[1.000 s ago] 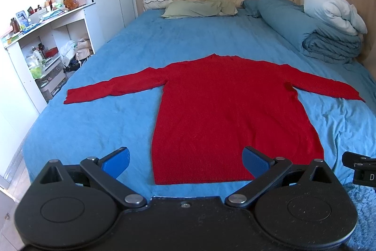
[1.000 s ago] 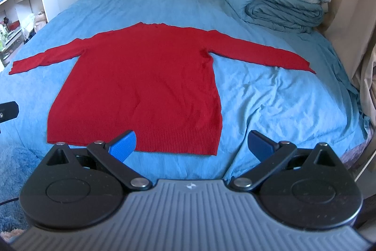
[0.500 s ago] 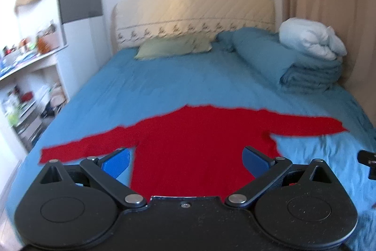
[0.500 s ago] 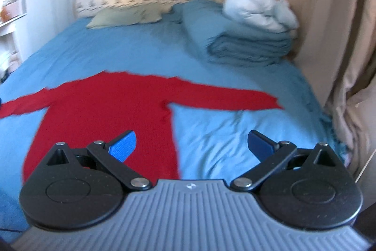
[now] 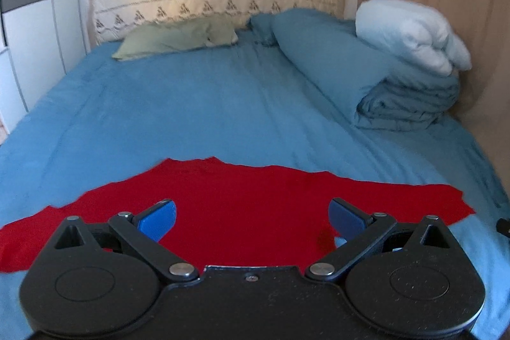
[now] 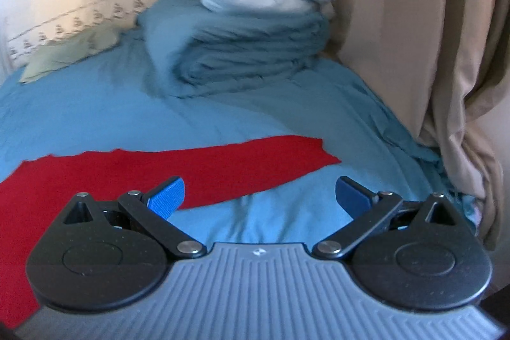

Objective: Fold small clothes

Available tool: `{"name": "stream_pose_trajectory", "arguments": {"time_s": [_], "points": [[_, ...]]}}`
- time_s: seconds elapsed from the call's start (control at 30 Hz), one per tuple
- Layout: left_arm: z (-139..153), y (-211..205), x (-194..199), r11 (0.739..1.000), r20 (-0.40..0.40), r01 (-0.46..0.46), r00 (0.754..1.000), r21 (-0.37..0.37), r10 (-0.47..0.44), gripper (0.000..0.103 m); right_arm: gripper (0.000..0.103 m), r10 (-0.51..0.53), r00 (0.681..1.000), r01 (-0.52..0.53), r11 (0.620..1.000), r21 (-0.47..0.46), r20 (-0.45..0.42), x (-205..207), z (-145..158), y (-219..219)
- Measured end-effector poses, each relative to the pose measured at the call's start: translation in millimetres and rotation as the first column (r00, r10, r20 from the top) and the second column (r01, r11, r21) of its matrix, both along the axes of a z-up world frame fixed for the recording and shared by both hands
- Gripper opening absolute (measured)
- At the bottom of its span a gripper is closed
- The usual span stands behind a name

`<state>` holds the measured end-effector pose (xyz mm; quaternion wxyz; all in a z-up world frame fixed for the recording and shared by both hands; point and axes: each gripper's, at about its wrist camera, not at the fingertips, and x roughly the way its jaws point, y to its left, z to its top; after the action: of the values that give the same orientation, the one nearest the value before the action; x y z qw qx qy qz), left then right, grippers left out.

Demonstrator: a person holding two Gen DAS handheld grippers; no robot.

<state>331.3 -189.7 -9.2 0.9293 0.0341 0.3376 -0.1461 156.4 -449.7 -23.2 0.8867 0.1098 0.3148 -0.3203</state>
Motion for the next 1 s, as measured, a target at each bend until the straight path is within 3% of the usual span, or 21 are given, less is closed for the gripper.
{"name": "stream_pose_trajectory", "arguments": {"time_s": [0.13, 0.3, 0.5, 0.63, 0.8, 0.9, 1.0], "points": [[-44, -31, 49, 0.999, -0.055, 0.017, 0.998, 0.033, -0.016, 0.103, 0.103, -0.037, 0.998, 0.036, 0.998, 0.047, 0.041, 27, -49, -56], [-100, -50, 94, 0.999, -0.152, 0.036, 0.988, 0.017, -0.033, 0.103, 0.103, -0.085, 0.996, 0.084, 0.996, 0.044, 0.032, 70, -108, -87], [-145, -62, 127, 0.999, -0.21, 0.022, 0.978, 0.033, -0.015, 0.103, 0.103, -0.134, 0.991, 0.13, 0.983, 0.128, 0.025, 99, -167, -117], [-161, -59, 138, 1.0, -0.226, 0.005, 0.974, 0.02, 0.0, 0.103, 0.103, -0.175, 0.982, 0.164, 0.978, 0.129, 0.077, 103, -185, -129], [-171, -59, 150, 0.999, -0.223, -0.015, 0.975, 0.047, 0.025, 0.103, 0.094, -0.233, 0.964, 0.212, 0.964, 0.159, 0.131, 103, -191, -141], [-175, -59, 157, 0.998, -0.234, -0.02, 0.972, 0.053, 0.032, 0.103, 0.078, -0.261, 0.954, 0.235, 0.957, 0.17, 0.15, 104, -189, -146], [-180, -58, 161, 0.997, -0.257, -0.028, 0.965, 0.077, 0.047, 0.103, 0.044, -0.259, 0.954, 0.233, 0.957, 0.171, 0.152, 106, -183, -146]]}}
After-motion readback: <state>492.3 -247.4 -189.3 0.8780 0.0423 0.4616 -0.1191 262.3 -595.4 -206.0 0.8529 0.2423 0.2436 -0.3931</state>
